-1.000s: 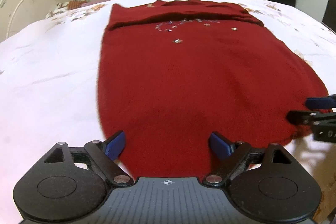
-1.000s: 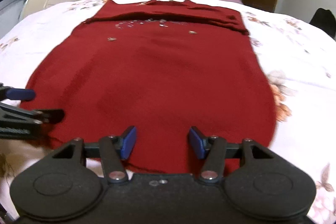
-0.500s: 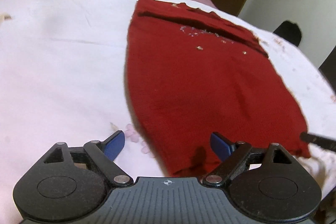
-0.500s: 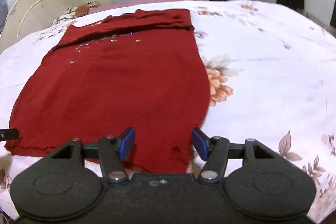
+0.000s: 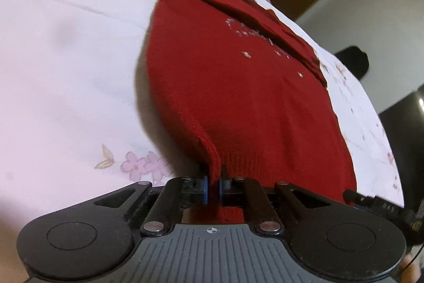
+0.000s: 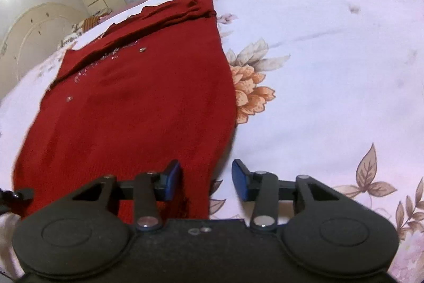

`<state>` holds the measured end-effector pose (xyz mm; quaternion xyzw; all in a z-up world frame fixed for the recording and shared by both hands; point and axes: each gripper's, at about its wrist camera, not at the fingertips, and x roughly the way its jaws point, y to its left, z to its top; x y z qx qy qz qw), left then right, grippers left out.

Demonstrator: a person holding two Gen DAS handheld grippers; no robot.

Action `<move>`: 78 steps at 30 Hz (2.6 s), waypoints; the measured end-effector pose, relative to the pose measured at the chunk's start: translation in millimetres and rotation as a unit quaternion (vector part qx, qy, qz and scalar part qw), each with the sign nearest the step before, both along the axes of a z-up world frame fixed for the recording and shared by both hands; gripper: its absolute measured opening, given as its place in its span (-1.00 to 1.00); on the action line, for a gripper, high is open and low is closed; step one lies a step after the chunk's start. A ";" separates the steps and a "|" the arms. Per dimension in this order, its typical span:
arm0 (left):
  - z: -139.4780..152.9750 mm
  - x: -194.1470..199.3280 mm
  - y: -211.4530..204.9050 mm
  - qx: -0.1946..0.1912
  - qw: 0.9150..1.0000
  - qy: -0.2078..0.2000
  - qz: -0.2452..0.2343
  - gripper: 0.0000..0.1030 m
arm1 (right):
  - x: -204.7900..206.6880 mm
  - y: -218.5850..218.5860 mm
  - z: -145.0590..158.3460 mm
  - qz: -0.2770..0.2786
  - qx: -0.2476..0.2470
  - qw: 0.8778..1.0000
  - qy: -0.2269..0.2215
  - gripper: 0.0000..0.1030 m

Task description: Fold small clothes

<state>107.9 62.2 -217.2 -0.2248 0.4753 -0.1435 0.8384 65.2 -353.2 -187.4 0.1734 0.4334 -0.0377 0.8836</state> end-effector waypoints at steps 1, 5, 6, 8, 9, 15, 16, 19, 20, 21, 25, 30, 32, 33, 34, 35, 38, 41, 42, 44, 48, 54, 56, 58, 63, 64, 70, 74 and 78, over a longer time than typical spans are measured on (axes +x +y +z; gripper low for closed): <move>0.7 2.2 -2.3 0.004 1.000 0.001 -0.008 -0.86 | 0.3 -2.1 -0.1 -0.001 0.009 1.000 0.004 -0.40; 8.4 13.2 -9.8 0.007 0.999 0.005 -0.039 -0.92 | 6.0 3.4 -3.9 0.034 0.062 0.997 0.027 -0.88; 12.3 14.3 -10.6 0.010 0.999 -0.001 -0.047 -0.92 | 5.5 6.6 -2.0 0.044 0.056 0.997 0.025 -0.88; 24.4 19.2 -15.5 0.017 0.998 -0.028 -0.060 -0.92 | 8.9 6.0 4.3 0.051 0.074 0.996 0.008 -0.89; 30.4 21.5 -15.7 0.014 0.997 -0.039 -0.060 -0.92 | 10.3 4.4 9.2 0.050 0.085 0.995 -0.005 -0.90; 75.5 66.5 -18.6 -0.006 0.992 -0.117 -0.039 -0.92 | 42.9 2.4 50.2 0.058 0.094 0.990 -0.090 -0.90; 82.4 81.0 -21.0 -0.007 0.991 -0.128 -0.039 -0.92 | 53.4 1.4 57.0 0.057 0.091 0.989 -0.104 -0.90; 95.0 120.2 -27.1 0.002 0.987 -0.158 -0.030 -0.92 | 91.6 -6.2 70.6 0.046 0.094 0.985 -0.136 -0.90; 97.8 137.3 -29.2 0.002 0.986 -0.166 -0.023 -0.92 | 109.6 -9.0 75.0 0.043 0.096 0.984 -0.146 -0.90; 99.9 155.7 -30.9 0.001 0.985 -0.173 -0.014 -0.92 | 124.2 -11.7 76.7 0.040 0.096 0.982 -0.155 -0.90; 97.9 217.8 -40.6 0.014 0.982 -0.187 0.006 -0.92 | 193.2 -18.0 79.6 0.031 0.103 0.978 -0.177 -0.90; 75.6 296.0 -55.3 0.044 0.983 -0.177 0.029 -0.92 | 289.4 -33.1 60.7 0.012 0.116 0.977 -0.177 -0.90; 65.8 326.7 -59.1 0.063 0.982 -0.170 0.047 -0.92 | 313.5 -34.8 48.4 0.006 0.106 0.980 -0.166 -0.90; 60.8 338.1 -61.8 0.072 0.982 -0.165 0.055 -0.92 | 328.4 -38.9 39.3 -0.001 0.109 0.982 -0.152 -0.90; 55.5 350.0 -62.5 0.084 0.982 -0.158 0.062 -0.92 | 339.0 -43.6 30.3 -0.006 0.116 0.984 -0.136 -0.90; 48.9 360.9 -63.0 0.091 0.983 -0.146 0.065 -0.92 | 349.3 -48.0 20.6 -0.017 0.113 0.986 -0.125 -0.90; 37.5 375.5 -58.9 0.092 0.987 -0.112 0.075 -0.91 | 362.7 -56.1 0.5 -0.027 0.100 0.990 -0.091 -0.81; 40.3 375.3 -48.4 0.065 0.989 -0.103 0.082 -0.90 | 361.4 -61.0 0.4 -0.026 0.096 0.989 -0.105 -0.58; 43.2 374.0 -45.1 0.061 0.989 -0.103 0.086 -0.65 | 359.0 -61.2 4.4 -0.031 0.082 0.989 -0.118 -0.32; 50.8 373.1 -37.9 0.079 0.984 -0.116 0.113 0.49 | 351.7 -64.0 12.7 -0.056 0.056 0.986 -0.144 0.54; 67.5 357.5 -34.4 0.108 0.974 -0.160 0.118 0.91 | 342.4 -59.5 28.1 -0.040 0.004 0.987 -0.157 -0.18; 55.7 340.9 -83.3 0.170 0.970 -0.172 0.019 0.91 | 353.7 -1.7 33.1 0.072 -0.094 0.981 -0.157 -0.27; 43.8 346.9 -99.0 0.183 0.970 -0.161 0.000 0.91 | 366.0 16.6 24.0 0.102 -0.101 0.981 -0.132 -0.29; 25.9 354.3 -100.4 0.219 0.966 -0.138 0.023 0.90 | 376.6 28.1 10.8 0.113 -0.128 0.979 -0.111 -0.26; 14.1 335.7 -70.9 0.221 0.965 -0.129 0.060 0.84 | 373.0 6.5 -10.7 0.096 -0.171 0.975 -0.108 -0.29; 15.7 330.9 -70.0 0.224 0.964 -0.130 0.061 0.81 | 371.3 3.0 -9.3 0.088 -0.170 0.976 -0.106 -0.28; 40.5 305.1 -75.6 0.204 0.961 -0.167 0.078 0.73 | 339.9 11.4 20.2 0.075 -0.137 0.979 -0.130 -0.18; 43.6 287.7 -104.9 0.215 0.959 -0.184 0.021 0.74 | 313.8 42.2 28.8 0.125 -0.113 0.975 -0.146 -0.21; 18.4 281.0 -96.6 0.229 0.960 -0.157 0.031 0.74 | 296.5 69.6 7.1 0.168 -0.161 0.964 -0.125 -0.21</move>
